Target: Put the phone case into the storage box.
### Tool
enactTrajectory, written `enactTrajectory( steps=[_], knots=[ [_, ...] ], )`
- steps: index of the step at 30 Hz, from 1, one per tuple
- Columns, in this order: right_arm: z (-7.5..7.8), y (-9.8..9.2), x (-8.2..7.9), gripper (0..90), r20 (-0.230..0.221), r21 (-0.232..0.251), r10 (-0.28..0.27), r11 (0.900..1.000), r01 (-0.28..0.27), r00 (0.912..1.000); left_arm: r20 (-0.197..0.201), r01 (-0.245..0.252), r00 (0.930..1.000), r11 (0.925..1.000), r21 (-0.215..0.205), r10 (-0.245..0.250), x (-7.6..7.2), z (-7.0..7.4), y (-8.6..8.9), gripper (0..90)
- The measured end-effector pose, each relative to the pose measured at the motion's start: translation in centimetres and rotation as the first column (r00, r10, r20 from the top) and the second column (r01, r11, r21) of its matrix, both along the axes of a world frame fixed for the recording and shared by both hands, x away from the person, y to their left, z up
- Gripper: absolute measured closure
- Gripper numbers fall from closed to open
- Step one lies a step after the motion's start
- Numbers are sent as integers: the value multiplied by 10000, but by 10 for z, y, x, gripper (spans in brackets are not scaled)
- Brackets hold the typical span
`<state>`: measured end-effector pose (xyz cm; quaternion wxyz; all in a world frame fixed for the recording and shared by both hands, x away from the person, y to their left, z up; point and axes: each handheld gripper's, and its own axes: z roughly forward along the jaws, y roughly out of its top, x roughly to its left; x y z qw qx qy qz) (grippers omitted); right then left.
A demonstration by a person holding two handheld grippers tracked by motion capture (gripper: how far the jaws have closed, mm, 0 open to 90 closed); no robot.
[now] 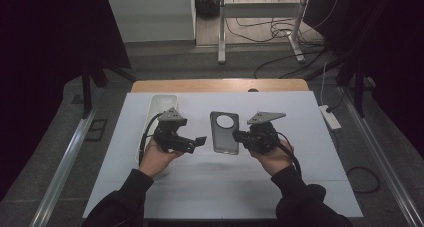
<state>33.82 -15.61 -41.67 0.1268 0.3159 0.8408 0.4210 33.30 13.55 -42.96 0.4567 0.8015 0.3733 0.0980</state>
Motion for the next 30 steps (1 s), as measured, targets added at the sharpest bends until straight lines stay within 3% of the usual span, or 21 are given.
enactTrajectory(
  steps=[5,8,11,16,24,28,30],
  knots=[
    [0,7,-6,814,316,-143,-72,9999,77,9995,7,-109,9999,9999,60,109,0,0,0,1],
    [-1,10,-7,813,307,-144,-34,9999,38,9995,221,-195,9996,9992,362,187,-3,0,-3,62],
    [-3,12,-8,813,229,-83,-19,10000,21,9997,312,-102,9995,9985,529,85,-6,-1,-7,172],
    [-6,14,-9,813,35,65,-39,10000,38,10000,46,325,9995,9985,436,-328,-8,-3,-11,442],
    [-7,19,-11,813,-78,162,9,9999,-7,10000,-228,587,9980,9980,226,-581,-8,-5,-15,626],
    [-7,21,-13,811,-206,310,147,9994,-140,9997,-482,570,9973,9981,230,-559,-7,-5,-16,825],
    [-7,23,-14,807,-287,301,240,9993,-231,9993,-639,506,9967,9985,199,-493,-6,-5,-15,842]
  ],
)
